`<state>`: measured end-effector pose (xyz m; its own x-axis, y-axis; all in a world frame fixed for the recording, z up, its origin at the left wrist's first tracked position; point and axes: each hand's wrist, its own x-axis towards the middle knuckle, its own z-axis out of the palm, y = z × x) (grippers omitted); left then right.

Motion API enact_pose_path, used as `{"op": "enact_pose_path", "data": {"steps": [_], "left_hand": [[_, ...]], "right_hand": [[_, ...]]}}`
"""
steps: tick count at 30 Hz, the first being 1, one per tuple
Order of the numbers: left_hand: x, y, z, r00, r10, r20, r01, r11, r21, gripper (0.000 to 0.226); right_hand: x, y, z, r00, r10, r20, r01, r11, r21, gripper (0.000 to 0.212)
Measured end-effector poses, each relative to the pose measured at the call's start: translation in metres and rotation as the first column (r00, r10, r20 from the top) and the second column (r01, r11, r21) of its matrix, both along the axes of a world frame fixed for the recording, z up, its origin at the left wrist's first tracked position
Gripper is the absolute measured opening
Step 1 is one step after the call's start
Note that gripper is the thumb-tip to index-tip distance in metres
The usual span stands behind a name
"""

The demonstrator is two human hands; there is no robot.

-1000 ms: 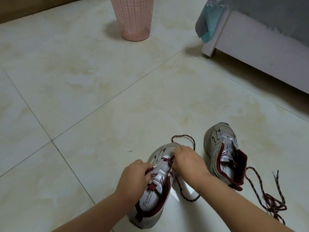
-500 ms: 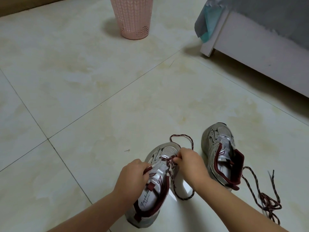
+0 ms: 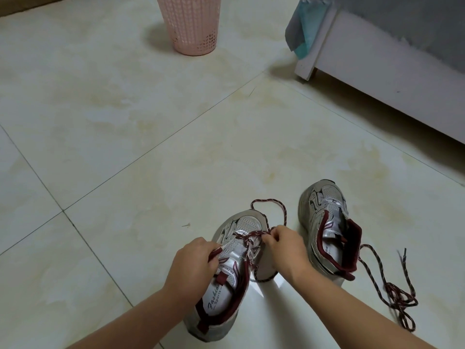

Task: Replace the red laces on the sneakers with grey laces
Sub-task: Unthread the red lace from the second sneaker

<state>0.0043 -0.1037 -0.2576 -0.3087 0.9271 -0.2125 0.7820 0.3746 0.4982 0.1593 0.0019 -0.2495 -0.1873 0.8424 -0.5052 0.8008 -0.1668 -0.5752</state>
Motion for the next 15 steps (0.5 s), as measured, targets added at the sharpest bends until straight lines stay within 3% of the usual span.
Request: {"op": "enact_pose_path", "data": {"steps": [4, 8, 11, 13, 15], "left_hand": [[0.001, 0.000, 0.000, 1.000, 0.000, -0.012, 0.000, 1.000, 0.005, 0.025], [0.001, 0.000, 0.000, 1.000, -0.001, -0.008, 0.001, 1.000, 0.000, 0.023], [0.000, 0.001, 0.000, 1.000, -0.001, -0.008, 0.001, 1.000, 0.007, 0.023], [0.000, 0.001, 0.000, 1.000, 0.004, -0.005, -0.004, 1.000, 0.009, 0.023], [0.000, 0.001, 0.000, 1.000, 0.012, 0.000, -0.012, 1.000, 0.012, 0.023]], "right_hand": [[-0.006, -0.015, -0.003, 0.963, -0.148, -0.225, 0.063, 0.936, -0.346, 0.029], [-0.001, -0.001, -0.007, 0.980, -0.141, -0.143, 0.116, 0.979, -0.167, 0.027], [0.006, 0.008, -0.007, 0.964, -0.253, -0.083, 0.252, 0.967, -0.026, 0.032], [0.004, 0.003, -0.005, 0.948, -0.291, -0.128, 0.277, 0.954, -0.113, 0.034], [-0.001, -0.008, -0.005, 0.922, -0.315, -0.224, 0.226, 0.910, -0.347, 0.033]]}}
